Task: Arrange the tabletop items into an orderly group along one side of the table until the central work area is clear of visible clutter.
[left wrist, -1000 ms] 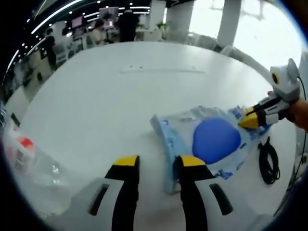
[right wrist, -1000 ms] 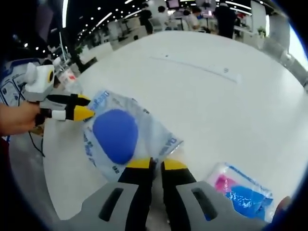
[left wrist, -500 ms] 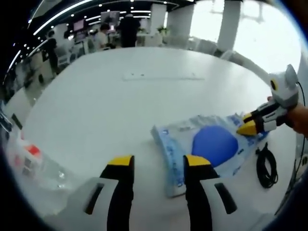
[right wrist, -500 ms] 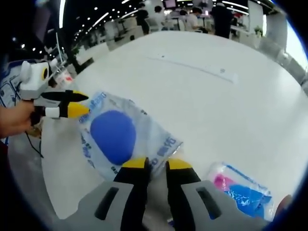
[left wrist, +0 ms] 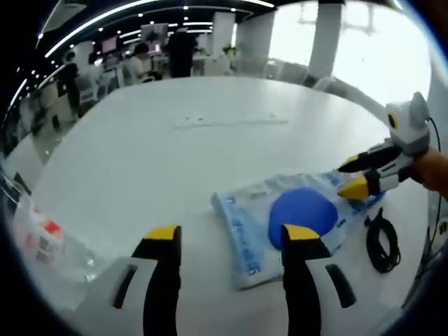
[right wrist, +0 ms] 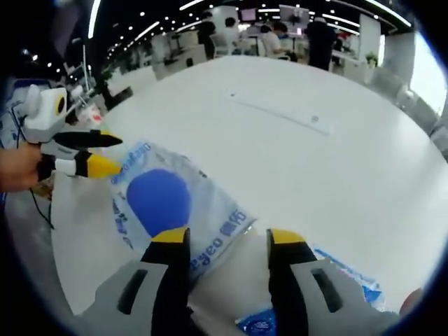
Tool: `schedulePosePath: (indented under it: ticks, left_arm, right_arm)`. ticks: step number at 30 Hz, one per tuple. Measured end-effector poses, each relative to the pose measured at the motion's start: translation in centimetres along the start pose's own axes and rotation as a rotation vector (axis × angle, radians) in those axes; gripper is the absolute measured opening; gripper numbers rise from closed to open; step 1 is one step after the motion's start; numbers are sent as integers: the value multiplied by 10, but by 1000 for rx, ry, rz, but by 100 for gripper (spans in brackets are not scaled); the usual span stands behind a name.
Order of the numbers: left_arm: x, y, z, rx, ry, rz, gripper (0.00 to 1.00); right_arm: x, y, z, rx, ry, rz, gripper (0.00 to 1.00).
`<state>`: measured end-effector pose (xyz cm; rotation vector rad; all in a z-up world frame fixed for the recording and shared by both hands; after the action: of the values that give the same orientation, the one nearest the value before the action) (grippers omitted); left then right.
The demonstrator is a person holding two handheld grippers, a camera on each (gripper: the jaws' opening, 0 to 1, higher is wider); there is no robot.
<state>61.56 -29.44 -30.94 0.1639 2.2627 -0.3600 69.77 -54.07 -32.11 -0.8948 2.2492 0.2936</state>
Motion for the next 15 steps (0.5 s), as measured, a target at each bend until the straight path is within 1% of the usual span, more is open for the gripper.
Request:
schedulePosePath:
  ticks: [3,7,9,10,11,13,15]
  left_arm:
    - [-1,-4,-1,17,-4,3,65]
    - [-1,-8,-2,44,-12,14,68]
    - [-3,-12,-5,71,-32,18,71]
    - [-5,-16,-6,98,-60,31,72]
    - [-5,-18,-8,108,-67,42,73]
    - [-4,-21,-11,126,-58,68,75]
    - [-3,-24,-14,148,-65,63,77]
  right_arm:
    - [-1,1,-4,4,-18,6,55]
    - [-3,2,-7,9,-45,13,58]
    - [-5,3,-9,4,-68,12,61]
    - [-5,3,-10,0,-75,11,62]
    - [-6,5,-12,-4,-82,8,63]
    - [-6,7,-15,-9,-89,-1,65]
    - [-8,9,-18,-13,-101,-14,66]
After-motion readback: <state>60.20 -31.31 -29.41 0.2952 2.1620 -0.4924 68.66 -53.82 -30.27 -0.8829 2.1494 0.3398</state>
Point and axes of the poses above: the point that each gripper's makers call its tool centre point, and the gripper's own axes: z roughly forward along the fingers, y roughly to its left, x roughly out of its underside, the point moved 8 cm from there along -z, roughly backward along the fingers, and after that the axes turned 9 degrees about x, right-handed, at the moved point
